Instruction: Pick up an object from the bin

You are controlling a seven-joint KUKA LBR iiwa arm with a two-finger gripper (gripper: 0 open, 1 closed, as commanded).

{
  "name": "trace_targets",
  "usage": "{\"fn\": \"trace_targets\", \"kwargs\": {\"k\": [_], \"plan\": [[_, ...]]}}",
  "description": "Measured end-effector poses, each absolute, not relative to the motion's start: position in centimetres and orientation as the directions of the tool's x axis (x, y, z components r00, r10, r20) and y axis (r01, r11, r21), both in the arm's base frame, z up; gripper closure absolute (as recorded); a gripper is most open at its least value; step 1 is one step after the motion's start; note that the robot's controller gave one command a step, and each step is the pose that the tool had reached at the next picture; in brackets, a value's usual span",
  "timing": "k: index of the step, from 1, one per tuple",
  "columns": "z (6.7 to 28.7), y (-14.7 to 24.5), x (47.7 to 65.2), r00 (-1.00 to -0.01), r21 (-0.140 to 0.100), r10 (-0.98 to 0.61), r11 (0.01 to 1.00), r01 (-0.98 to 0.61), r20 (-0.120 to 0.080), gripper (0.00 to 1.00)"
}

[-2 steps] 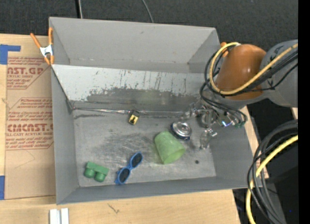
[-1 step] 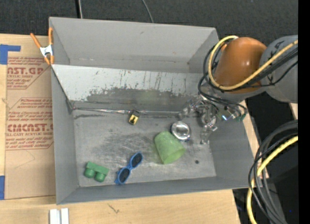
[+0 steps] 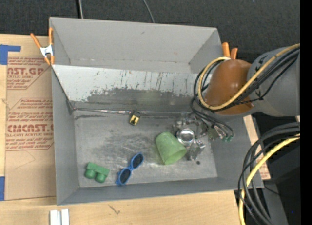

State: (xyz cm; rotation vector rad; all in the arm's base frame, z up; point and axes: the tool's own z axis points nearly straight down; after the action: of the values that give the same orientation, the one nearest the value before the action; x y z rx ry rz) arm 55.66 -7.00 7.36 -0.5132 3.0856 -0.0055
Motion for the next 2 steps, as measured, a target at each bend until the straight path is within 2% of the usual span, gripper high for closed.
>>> {"fn": "trace_targets", "kwargs": {"k": [1,2], "plan": [[7.25,-11.28,56.61,-1.000,0.001,-0.028,1.000,-0.028,-0.009,0.00],[7.45,-11.27,56.78,-0.999,-0.001,-0.029,1.000,-0.029,-0.014,1.00]]}}
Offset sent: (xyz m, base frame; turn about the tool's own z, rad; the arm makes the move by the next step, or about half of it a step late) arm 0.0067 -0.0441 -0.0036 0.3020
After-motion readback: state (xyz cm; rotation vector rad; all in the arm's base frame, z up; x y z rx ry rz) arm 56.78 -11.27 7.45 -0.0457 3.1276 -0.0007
